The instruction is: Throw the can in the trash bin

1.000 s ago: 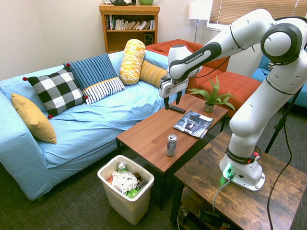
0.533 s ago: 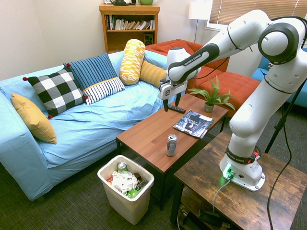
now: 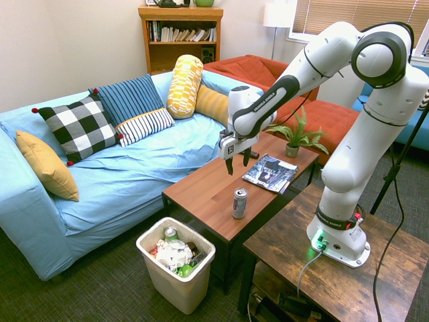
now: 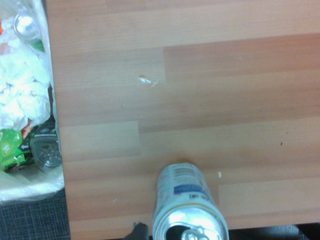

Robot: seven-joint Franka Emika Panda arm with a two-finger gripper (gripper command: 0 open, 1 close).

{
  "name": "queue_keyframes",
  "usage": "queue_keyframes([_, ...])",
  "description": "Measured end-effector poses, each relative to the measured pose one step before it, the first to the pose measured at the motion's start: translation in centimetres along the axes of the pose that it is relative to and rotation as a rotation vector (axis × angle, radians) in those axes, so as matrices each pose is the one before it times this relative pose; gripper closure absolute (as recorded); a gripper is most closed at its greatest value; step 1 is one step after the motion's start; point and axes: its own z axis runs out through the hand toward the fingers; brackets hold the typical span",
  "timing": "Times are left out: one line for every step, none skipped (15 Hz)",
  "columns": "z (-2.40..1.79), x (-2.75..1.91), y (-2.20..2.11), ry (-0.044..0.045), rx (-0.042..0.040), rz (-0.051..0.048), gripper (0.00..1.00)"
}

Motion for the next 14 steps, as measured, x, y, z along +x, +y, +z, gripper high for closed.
queue_keyframes([0.639, -0.474, 0.307, -0.00234, -0.00628, 0.00473, 0.00])
queue_keyframes([0.535, -0.377, 0.275, -0.00227, -0.00650, 0.00324, 0.00])
queue_keyframes([0.543, -0.375, 0.212, -0.00257, -0.00532, -0.00071, 0.00])
queue_keyframes([0.594, -0.394, 0.039, -0.00242, -0.00392, -0.00266, 0.00])
queue_keyframes([0.747, -0.466, -0.060, -0.00428, -0.00613, -0.00299, 0.00])
queue_keyframes([0.747, -0.427, -0.221, -0.00377, -0.00451, -0.00465, 0.00])
queue_keyframes([0.732, -0.359, -0.288, -0.00162, -0.00386, -0.00411, 0.00])
queue_keyframes([0.777, -0.284, -0.244, 0.00014, -0.00635, -0.00190, 0.00])
queue_keyframes([0.811, -0.205, -0.215, -0.00126, -0.00670, 0.00061, 0.00])
queue_keyframes([0.847, -0.056, -0.157, -0.00208, -0.00861, 0.00328, 0.00])
queue_keyframes([0.842, 0.014, -0.126, -0.00267, -0.00714, 0.00356, 0.00])
queue_keyframes([0.814, 0.046, -0.133, -0.00432, -0.00894, 0.00569, 0.00])
queue_keyframes([0.736, 0.077, -0.201, -0.00232, -0.00740, 0.00731, 0.00])
queue_keyframes([0.644, 0.165, -0.221, -0.00263, -0.00530, 0.00852, 0.00])
